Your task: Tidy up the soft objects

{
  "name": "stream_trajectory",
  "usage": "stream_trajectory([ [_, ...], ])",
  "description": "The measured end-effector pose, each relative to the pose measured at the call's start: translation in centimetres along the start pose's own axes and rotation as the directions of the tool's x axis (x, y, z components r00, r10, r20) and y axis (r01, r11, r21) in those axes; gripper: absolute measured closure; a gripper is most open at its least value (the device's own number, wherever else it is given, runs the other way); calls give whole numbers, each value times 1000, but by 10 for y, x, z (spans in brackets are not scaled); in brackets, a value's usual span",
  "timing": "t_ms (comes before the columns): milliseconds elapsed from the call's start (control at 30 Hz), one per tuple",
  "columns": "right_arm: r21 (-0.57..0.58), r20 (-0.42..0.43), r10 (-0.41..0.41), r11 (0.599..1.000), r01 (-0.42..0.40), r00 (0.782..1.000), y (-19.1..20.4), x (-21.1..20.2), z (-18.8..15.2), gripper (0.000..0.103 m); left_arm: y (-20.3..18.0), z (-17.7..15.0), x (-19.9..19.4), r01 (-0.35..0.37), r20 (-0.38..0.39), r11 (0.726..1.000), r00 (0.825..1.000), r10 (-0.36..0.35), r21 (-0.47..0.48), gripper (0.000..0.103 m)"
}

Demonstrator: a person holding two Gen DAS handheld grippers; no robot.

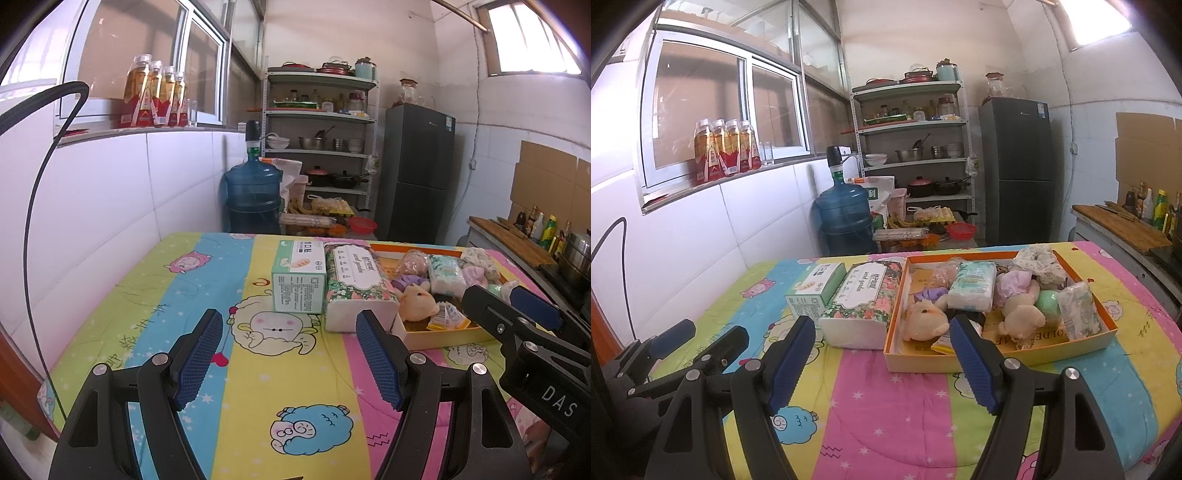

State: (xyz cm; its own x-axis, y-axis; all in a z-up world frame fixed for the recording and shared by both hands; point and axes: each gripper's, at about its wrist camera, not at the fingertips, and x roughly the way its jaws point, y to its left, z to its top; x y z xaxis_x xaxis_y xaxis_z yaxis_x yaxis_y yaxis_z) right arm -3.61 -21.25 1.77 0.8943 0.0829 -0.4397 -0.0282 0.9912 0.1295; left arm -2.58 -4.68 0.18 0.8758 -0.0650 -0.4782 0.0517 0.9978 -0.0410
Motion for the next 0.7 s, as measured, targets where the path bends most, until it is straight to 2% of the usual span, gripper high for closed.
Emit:
stream_trajectory([
  [200, -2, 1, -1, 1000, 1, 1000, 0, 0, 0, 28, -1, 0, 0, 0, 0, 1000, 1000, 0, -1, 27],
  [700, -42, 24, -63, 997, 64, 998, 3, -4, 1, 28, -1, -1, 1, -2, -1, 1000, 1000, 2, -1, 27],
])
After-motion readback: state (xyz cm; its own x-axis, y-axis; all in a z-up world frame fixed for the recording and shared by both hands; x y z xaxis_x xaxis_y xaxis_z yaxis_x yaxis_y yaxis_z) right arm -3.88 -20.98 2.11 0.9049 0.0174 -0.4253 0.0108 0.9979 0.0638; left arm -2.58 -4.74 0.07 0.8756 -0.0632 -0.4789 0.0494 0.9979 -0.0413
